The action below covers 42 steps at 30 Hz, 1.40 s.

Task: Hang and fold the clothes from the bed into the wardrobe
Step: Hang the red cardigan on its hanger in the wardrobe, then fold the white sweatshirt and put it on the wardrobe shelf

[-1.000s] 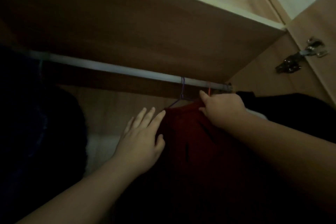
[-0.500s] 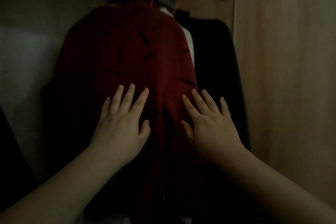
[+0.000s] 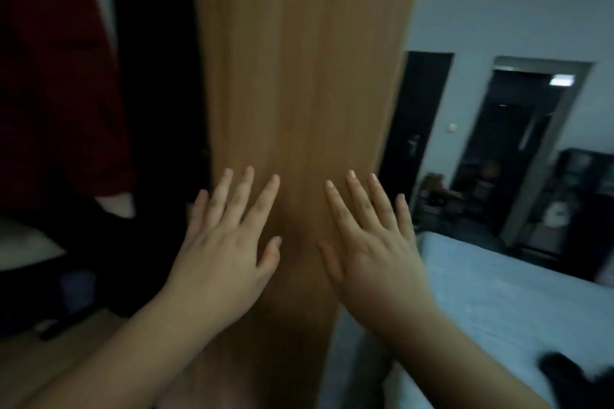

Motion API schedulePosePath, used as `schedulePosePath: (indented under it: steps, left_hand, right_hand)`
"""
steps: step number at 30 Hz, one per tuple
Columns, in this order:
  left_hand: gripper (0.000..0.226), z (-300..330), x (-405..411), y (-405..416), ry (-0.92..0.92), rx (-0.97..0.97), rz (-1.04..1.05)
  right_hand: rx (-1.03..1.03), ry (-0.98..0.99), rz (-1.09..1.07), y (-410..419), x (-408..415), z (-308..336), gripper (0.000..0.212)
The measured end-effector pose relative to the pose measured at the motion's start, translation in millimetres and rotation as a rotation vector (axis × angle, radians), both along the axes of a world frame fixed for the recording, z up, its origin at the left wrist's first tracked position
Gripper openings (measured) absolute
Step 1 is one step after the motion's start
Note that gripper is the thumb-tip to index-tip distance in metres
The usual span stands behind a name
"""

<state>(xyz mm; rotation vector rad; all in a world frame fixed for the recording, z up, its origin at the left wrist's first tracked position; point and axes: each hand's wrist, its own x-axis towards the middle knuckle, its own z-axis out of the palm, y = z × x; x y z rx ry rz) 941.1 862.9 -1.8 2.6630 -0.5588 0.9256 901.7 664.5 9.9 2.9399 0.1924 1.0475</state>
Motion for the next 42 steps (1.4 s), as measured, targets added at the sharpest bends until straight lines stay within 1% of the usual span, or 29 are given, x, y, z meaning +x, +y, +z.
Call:
schedulePosePath:
  steps: [3, 8, 11, 16, 21, 25, 29, 33, 38, 42]
  left_hand:
    - [0.077, -24, -36, -95, 0.065, -0.011, -0.139]
    - [0.076, -69, -87, -239, 0.174, 0.056, -0.379]
    - [0.075, -105, -109, -301, 0.261, 0.076, -0.477]
    - [0.071, -160, -132, -381, 0.387, 0.167, -0.614]
    - [0.076, -210, -140, -456, 0.493, 0.206, -0.713]
    - [0.075, -245, -131, -518, 0.544, 0.245, -0.784]
    - [0.074, -269, -114, -568, 0.616, 0.291, -0.824]
    - [0.072, -287, -109, -619, 0.626, 0.358, -0.905]
    - [0.074, -322, -132, -682, 0.69, 0.498, -0.96]
    - [0.075, -355, -163, -727, 0.72, 0.577, -0.972]
  right_hand:
    - [0.037, 0.055, -0.125, -86, -58, -29, 0.07]
    - [0.111, 0.195, -0.338, -207, -154, -88, 0.068]
    - [0.169, 0.252, -0.458, -257, -200, -128, 0.069]
    - [0.281, 0.362, -0.655, -315, -253, -188, 0.069]
    - [0.348, 0.445, -0.784, -374, -281, -234, 0.07]
    - [0.383, 0.508, -0.843, -427, -278, -265, 0.07]
    - [0.44, 0.591, -0.892, -466, -265, -293, 0.071]
    - [0.498, 0.618, -0.966, -504, -268, -316, 0.071]
    - [0.56, 0.759, -1.038, -558, -308, -347, 0.071]
    - [0.558, 0.891, -1.093, -616, -357, -376, 0.072]
